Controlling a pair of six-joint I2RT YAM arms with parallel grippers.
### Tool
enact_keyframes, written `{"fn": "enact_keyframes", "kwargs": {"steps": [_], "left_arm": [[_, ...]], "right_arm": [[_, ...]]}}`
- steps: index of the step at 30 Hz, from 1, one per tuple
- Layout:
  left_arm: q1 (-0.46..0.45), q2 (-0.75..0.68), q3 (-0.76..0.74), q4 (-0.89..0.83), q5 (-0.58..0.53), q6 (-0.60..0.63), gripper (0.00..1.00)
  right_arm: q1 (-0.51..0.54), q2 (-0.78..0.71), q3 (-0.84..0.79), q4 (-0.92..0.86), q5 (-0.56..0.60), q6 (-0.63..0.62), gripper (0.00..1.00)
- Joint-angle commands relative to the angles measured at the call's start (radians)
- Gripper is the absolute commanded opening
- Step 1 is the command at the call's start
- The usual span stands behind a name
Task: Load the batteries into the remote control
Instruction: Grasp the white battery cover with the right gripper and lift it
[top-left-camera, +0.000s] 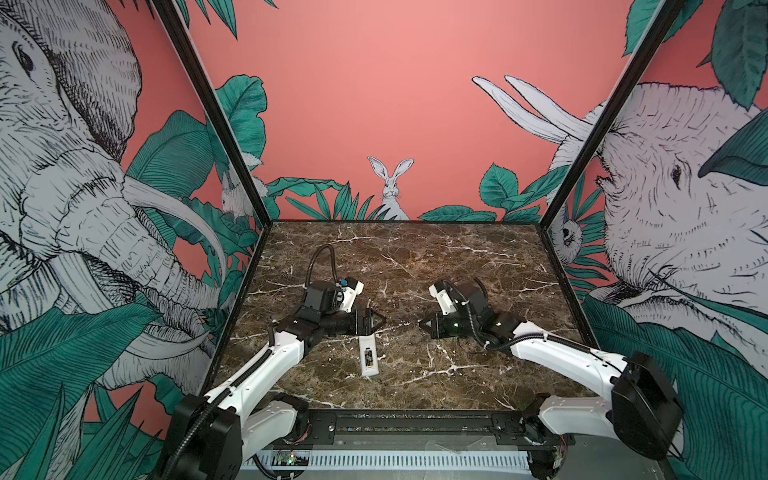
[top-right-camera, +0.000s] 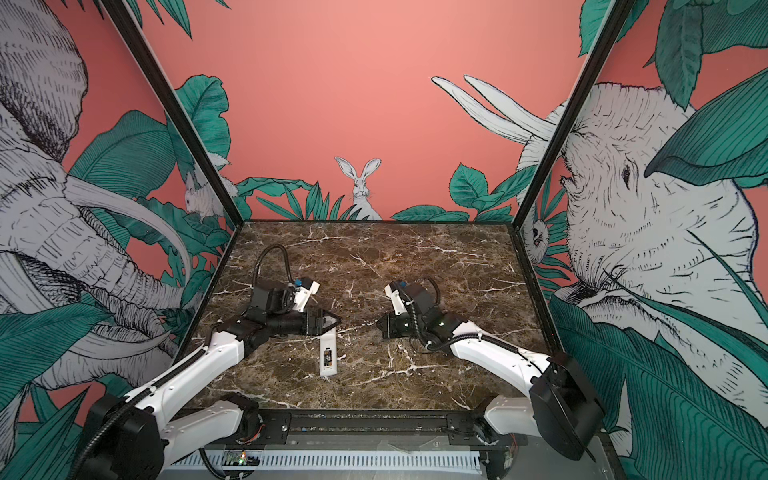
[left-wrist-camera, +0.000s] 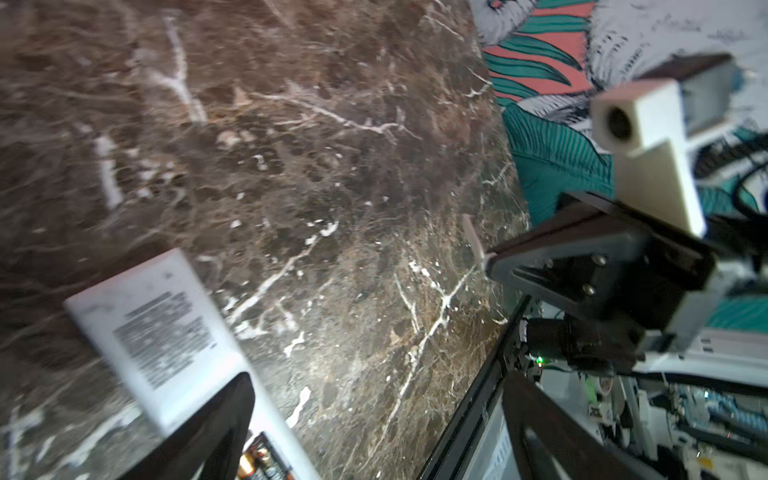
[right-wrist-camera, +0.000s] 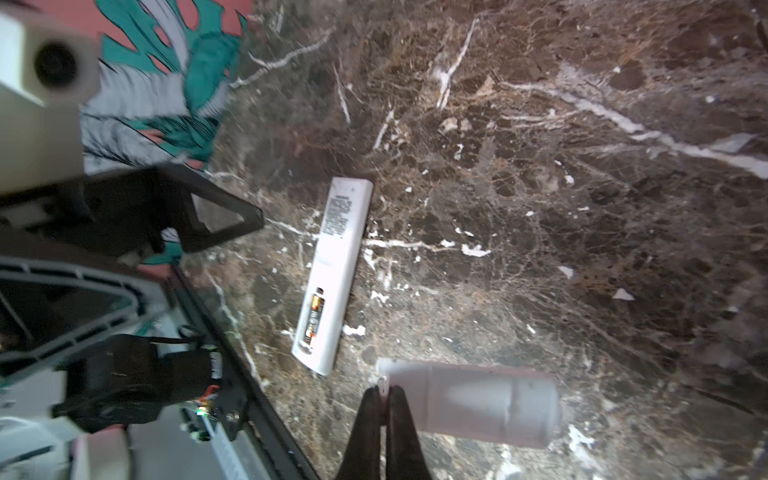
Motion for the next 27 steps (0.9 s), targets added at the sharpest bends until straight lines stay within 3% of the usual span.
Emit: {"fn": "enact_keyframes", "kwargs": {"steps": [1, 5, 9, 14, 17, 19, 27], "left_arm": [[-0.079, -0.035, 0.007, 0.108, -0.018, 0.040, 0.97], [-0.193, -0.074, 0.002, 0.169, -0.059, 0.114, 0.99], [-0.330, -0.088, 0.014, 0.178, -0.170, 0.247, 0.99], [-0.464, -0.148, -0.038, 0.266, -0.332, 0.384, 0.99], [-0.480, -0.193, -0.080, 0.350, -0.360, 0.402, 0.98], [-0.480, -0.209, -0.097, 0.392, -0.322, 0.416, 0.98], [-0.484, -0.178, -0.082, 0.408, -0.240, 0.430, 0.94]], "right_arm": [[-0.066, -0.068, -0.063, 0.197, -0.187, 0.180, 0.03], [-0.093, -0.123, -0.059, 0.157, -0.303, 0.199, 0.05], [-0.103, -0.187, -0.062, 0.114, -0.360, 0.216, 0.04], [-0.113, -0.221, -0.105, 0.237, -0.460, 0.335, 0.04], [-0.113, -0.224, -0.162, 0.407, -0.510, 0.459, 0.01], [-0.113, -0.224, -0.193, 0.488, -0.532, 0.514, 0.01], [-0.113, -0.257, -0.226, 0.578, -0.552, 0.595, 0.01]]}}
